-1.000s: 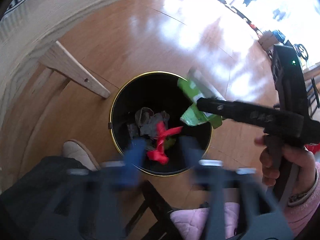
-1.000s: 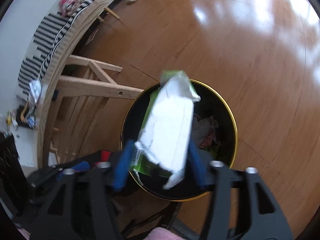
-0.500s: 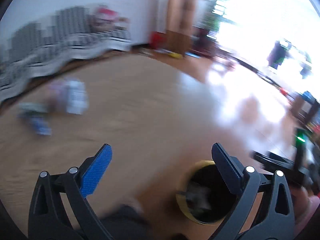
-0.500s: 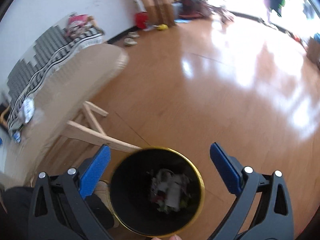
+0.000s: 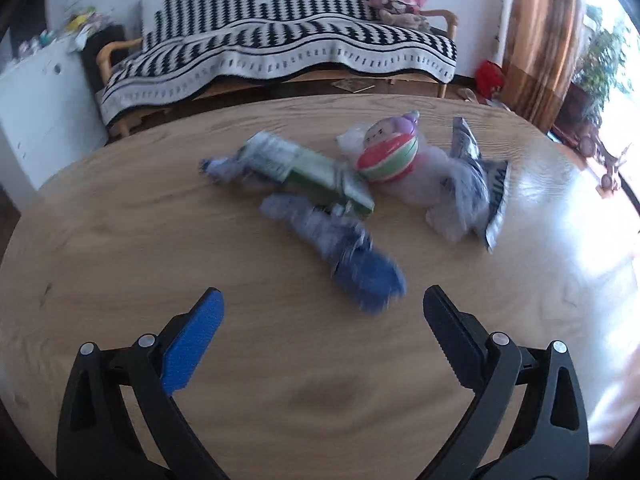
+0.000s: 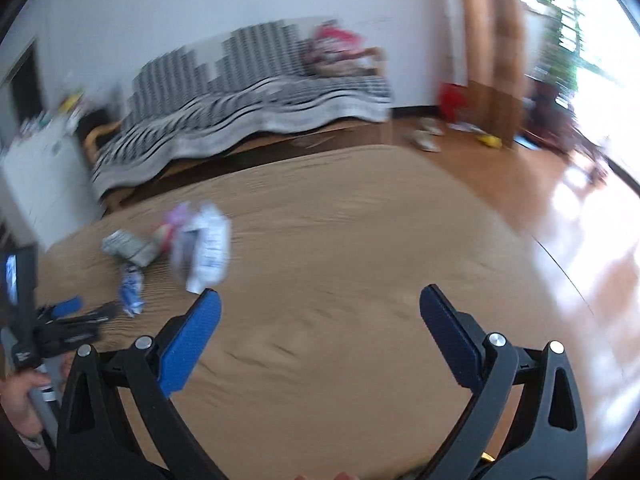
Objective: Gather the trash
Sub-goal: 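Move both tools back from the bin toward the table, then grasp the white printed bag with the right tool while the left tool grasps crumpled blue paper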
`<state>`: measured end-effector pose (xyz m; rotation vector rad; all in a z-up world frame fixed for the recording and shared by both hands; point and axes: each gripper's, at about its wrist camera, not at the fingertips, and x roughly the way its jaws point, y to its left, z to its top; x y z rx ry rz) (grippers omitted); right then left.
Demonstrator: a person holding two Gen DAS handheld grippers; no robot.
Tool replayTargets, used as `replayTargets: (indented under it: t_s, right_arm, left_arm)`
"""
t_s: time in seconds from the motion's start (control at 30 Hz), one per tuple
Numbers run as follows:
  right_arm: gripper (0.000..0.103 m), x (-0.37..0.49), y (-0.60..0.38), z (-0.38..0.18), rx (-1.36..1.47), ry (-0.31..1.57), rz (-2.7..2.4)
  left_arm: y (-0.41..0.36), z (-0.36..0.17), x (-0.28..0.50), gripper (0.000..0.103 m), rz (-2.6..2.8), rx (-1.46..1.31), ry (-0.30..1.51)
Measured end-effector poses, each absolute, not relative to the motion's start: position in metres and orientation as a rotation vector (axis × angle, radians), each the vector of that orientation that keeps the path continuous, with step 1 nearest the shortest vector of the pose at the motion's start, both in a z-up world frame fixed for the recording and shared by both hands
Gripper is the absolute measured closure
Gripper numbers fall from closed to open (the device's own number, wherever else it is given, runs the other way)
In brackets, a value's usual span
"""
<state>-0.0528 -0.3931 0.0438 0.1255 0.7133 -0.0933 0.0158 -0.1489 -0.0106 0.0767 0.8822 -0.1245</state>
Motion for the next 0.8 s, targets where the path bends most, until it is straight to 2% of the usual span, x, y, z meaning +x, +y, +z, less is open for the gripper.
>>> replayTargets:
  t_s: [0.17, 0.4, 0.6, 0.8]
  right_arm:
    - [0.007, 0.014, -0.358, 0.019, 0.085, 0.738, -0.163]
    - [0.007, 0.058, -0.319, -0.028, 0.037, 0.836, -0.172]
    - [0.007, 0.058, -0.292, -0.029, -0.023, 0.818, -0.140]
    - [0.007, 0.058, -0.290, -0.021, 0.015, 0.781, -0.188]
  left_arm:
    - [-0.154, -0.028, 0.046, 0.006, -0.125, 0.106, 0.892]
    - [-0.136, -0.037, 0.065, 0.006, -0.069, 0.121, 0.942]
    - [-0.099, -0.037, 0.061, 0.006, -0.051, 0.077, 0.969]
    - [-0.103, -0.039, 0.058, 0.006, -0.081, 0.091, 0.951]
